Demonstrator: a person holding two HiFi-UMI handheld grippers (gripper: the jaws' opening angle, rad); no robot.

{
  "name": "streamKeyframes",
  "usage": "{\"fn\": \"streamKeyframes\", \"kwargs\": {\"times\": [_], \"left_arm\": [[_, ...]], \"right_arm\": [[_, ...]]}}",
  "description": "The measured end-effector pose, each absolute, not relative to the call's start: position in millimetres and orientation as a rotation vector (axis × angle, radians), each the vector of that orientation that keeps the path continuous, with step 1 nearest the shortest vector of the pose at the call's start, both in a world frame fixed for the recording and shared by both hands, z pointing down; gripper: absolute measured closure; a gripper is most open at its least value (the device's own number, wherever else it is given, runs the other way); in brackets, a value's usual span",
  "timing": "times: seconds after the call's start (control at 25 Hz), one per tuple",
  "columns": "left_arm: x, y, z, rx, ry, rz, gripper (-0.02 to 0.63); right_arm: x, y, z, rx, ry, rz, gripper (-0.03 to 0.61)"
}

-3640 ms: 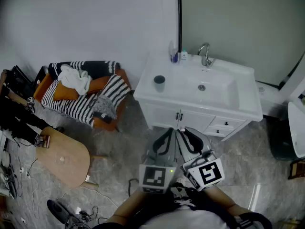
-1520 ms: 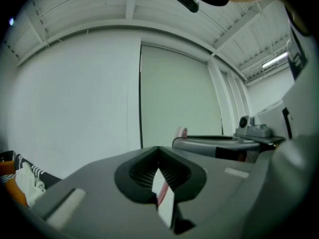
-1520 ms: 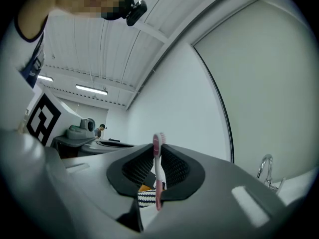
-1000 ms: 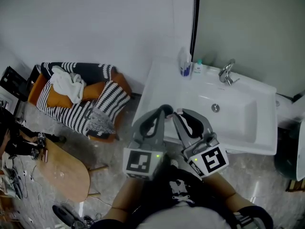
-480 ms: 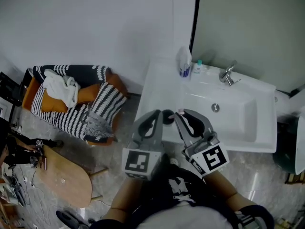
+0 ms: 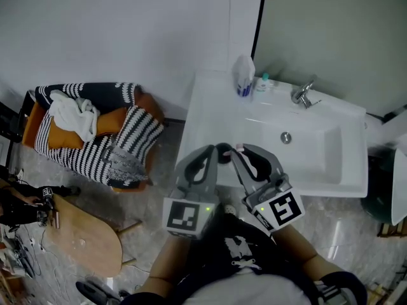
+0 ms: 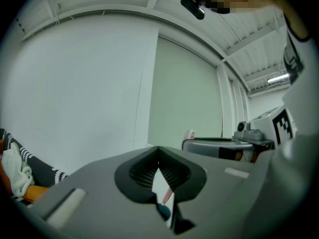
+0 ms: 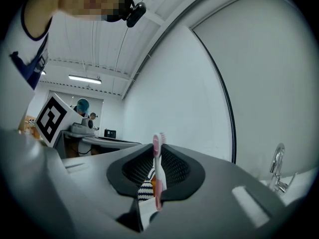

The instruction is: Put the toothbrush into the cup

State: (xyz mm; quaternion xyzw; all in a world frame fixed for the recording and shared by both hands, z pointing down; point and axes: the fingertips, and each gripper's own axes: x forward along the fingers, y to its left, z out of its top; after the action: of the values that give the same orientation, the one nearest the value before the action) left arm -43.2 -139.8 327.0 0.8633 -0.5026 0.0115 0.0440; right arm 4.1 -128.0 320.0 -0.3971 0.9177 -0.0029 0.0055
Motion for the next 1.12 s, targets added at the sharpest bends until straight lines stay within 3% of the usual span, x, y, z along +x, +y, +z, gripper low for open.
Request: {"fn": "streamKeyframes", "kwargs": {"times": [1.12], "left_arm": [[-50.8,-153.1,385.0,2.641,-1.564,0.005,0.614]], "right_arm": [[-6.2,-153.3,390.0,-1.239,2.952,-0.142,0.528]]}}
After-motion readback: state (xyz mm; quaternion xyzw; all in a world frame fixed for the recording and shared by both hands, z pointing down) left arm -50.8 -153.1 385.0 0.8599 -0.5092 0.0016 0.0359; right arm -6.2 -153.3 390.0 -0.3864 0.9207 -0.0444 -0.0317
